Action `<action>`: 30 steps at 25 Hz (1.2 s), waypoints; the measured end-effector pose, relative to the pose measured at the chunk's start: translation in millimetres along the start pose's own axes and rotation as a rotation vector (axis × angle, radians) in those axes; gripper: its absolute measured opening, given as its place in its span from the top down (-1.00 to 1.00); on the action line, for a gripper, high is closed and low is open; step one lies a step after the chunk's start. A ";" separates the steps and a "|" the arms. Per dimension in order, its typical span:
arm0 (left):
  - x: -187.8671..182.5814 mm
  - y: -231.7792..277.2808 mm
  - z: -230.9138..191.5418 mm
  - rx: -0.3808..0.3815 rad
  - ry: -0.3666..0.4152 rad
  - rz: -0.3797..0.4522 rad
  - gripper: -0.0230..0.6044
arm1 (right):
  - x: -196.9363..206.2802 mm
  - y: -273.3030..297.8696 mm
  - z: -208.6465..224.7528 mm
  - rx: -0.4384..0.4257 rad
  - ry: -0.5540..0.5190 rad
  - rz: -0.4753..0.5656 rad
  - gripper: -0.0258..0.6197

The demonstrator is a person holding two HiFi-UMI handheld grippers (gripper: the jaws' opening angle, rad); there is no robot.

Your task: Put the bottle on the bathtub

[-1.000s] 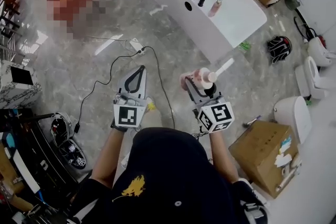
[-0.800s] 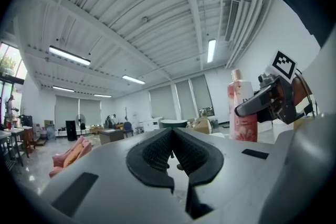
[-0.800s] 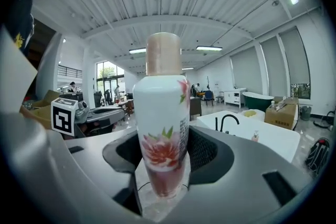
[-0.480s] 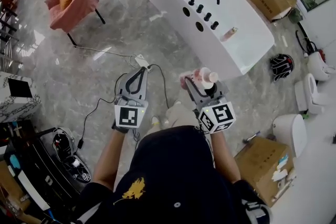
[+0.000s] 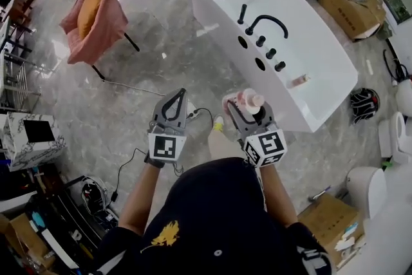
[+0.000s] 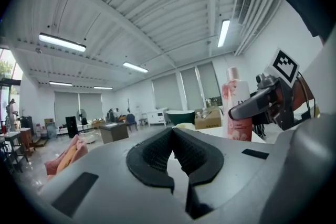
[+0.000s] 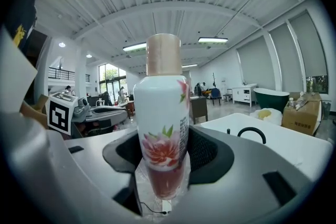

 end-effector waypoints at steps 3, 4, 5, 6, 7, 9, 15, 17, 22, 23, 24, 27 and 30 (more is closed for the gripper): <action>-10.5 70.9 -39.0 0.005 -0.051 0.006 0.87 | -15.2 58.7 41.5 -0.015 0.010 -0.008 0.22; -13.9 92.2 -51.1 0.002 -0.045 -0.002 0.87 | -19.6 76.8 55.1 -0.018 0.010 -0.008 0.22; -17.8 112.8 -62.8 -0.003 -0.034 -0.007 0.87 | -23.9 95.6 68.8 -0.017 0.010 -0.007 0.22; -22.2 131.8 -73.7 -0.006 -0.021 -0.005 0.87 | -27.4 113.8 81.2 -0.013 0.012 -0.006 0.22; -25.5 147.9 -83.3 -0.005 -0.011 -0.001 0.87 | -29.8 130.2 91.2 -0.009 0.015 -0.008 0.21; -27.7 172.6 -101.8 0.002 -0.001 -0.007 0.87 | -33.6 158.5 105.5 0.000 0.028 -0.015 0.22; -16.0 243.4 -171.3 0.011 -0.023 0.016 0.87 | -38.4 248.6 135.4 0.045 0.062 -0.025 0.22; -6.3 270.0 -194.3 0.028 0.031 0.017 0.87 | -37.2 280.3 144.5 0.068 0.067 -0.030 0.21; 26.3 341.8 -265.6 0.190 0.031 0.058 0.87 | -35.2 378.6 165.4 0.180 0.084 -0.048 0.22; 31.3 355.3 -285.0 0.215 0.019 0.064 0.87 | -37.1 399.1 168.5 0.207 0.087 -0.055 0.22; 36.1 368.9 -304.2 0.238 0.008 0.063 0.87 | -39.5 418.0 172.0 0.236 0.088 -0.064 0.22; 52.2 412.1 -365.8 0.310 -0.050 0.052 0.87 | -46.1 475.1 183.5 0.347 0.099 -0.092 0.22; 75.9 446.6 -426.6 0.366 -0.096 0.076 0.87 | -45.2 534.2 183.3 0.448 0.122 -0.109 0.22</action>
Point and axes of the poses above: the fingertips, and each gripper's own axes: y forward along the fingers, z to its right, x out of its underside, the point moved 1 cm from there along -y, backward along the fingers, and after that the axes turned 15 degrees about x, right-handed, at the moved point
